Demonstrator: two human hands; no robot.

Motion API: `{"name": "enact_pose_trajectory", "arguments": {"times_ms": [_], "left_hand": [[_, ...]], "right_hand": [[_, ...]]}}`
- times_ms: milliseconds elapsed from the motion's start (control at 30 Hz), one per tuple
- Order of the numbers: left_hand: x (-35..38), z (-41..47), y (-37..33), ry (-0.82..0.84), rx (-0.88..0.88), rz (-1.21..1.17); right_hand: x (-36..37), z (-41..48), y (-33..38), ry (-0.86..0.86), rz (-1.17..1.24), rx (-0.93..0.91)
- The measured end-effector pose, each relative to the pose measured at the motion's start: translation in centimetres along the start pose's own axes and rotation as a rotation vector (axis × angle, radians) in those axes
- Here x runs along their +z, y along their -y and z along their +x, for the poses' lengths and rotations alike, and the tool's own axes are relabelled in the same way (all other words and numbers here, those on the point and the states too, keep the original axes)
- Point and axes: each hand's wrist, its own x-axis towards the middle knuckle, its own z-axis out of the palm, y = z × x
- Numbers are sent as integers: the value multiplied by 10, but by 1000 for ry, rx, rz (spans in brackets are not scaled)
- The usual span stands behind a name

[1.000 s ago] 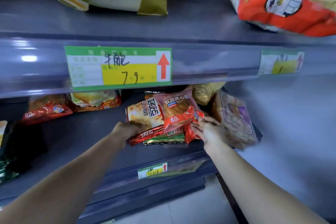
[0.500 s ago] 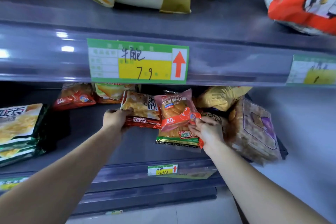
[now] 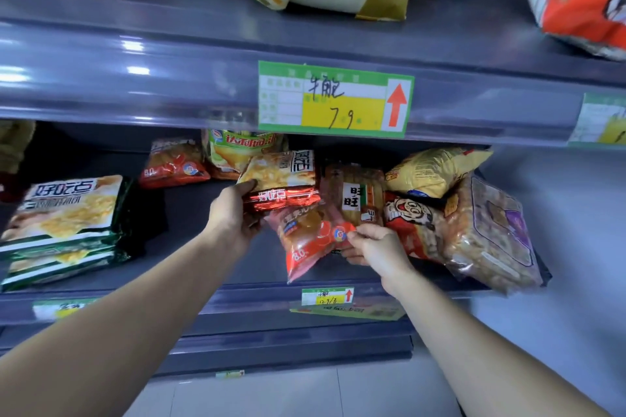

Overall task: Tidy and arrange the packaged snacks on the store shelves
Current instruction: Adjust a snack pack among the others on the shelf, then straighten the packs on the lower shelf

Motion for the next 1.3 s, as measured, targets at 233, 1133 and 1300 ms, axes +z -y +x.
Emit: {"name": "enact_pose_trajectory", "arguments": {"times_ms": [233,1133,1300], "left_hand": [[-17,-8,5,54,-22,35],[-145,-113,-70,89,325,150],[-173,-128,-77,-69,489,259]], "right_hand": [[12,-16,-6,42,-99,42],[113,-113,120,154,19,-429],[138,-129,125,237,-1,-513]]}}
